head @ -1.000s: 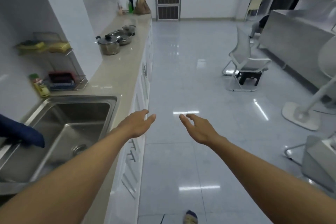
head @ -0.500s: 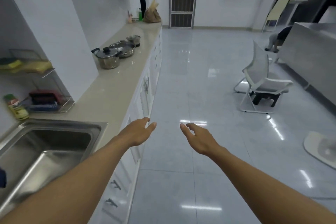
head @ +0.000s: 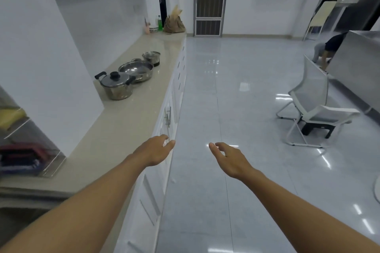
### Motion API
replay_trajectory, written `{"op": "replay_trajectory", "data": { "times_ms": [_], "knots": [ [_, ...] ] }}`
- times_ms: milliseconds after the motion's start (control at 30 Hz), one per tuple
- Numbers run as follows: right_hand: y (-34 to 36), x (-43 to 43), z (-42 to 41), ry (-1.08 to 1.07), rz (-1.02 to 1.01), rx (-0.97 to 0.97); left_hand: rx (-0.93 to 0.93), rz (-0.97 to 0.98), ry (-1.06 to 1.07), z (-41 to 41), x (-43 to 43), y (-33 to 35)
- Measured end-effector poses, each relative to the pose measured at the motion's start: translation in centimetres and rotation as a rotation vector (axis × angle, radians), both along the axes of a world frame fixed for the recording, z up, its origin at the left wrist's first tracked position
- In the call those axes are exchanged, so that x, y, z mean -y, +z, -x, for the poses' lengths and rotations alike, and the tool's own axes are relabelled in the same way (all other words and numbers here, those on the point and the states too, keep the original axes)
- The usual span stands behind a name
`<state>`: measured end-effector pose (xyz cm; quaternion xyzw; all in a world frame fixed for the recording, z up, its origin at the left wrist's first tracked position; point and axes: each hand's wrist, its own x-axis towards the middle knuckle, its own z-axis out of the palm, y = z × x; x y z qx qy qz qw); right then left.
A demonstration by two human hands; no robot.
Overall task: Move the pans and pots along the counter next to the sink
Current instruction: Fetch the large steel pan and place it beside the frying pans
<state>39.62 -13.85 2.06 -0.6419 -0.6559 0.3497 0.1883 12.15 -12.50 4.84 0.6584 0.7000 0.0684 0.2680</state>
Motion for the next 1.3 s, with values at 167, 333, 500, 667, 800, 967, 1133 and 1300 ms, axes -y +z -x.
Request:
{"op": "replay_trajectory", "data": {
  "times_ms": [167, 333, 500, 667, 800, 967, 1133, 1300],
  "knots": [
    [-0.1, -7.4, 1.7, 0.006, 0.021, -0.006, -0.017, -0.012, 0.003, 1.8, -7.3, 0.4],
    [-0.7, -15.9, 2.9, 0.052, 0.033, -0.010, -0.022, -0.007, 0.049, 3.4, -14.3, -0.7],
    [-1.1, -26.1, 3.5, 0.118, 0.034, -0.033, -0.036, -0.016, 0.121, 4.4, -22.2, -1.5],
    [-1.2, -35.4, 3.4, 0.212, 0.047, -0.017, -0.047, 0.004, 0.202, 4.7, -30.0, -1.3],
    [-1.0, -42.0, 3.6, 0.233, 0.053, -0.019, -0.038, -0.014, 0.256, 4.7, -35.6, -0.9],
    [-1.4, -49.0, 4.9, 0.269, 0.060, -0.030, -0.038, -0.012, 0.294, 5.5, -41.9, -1.2],
    [-1.8, -56.2, 7.1, 0.295, 0.029, -0.004, -0.037, -0.044, 0.314, 8.0, -49.6, -1.8],
    [-1.6, -64.1, 10.2, 0.295, 0.013, 0.025, -0.012, -0.076, 0.340, 11.8, -57.9, -1.8]
  ]
}}
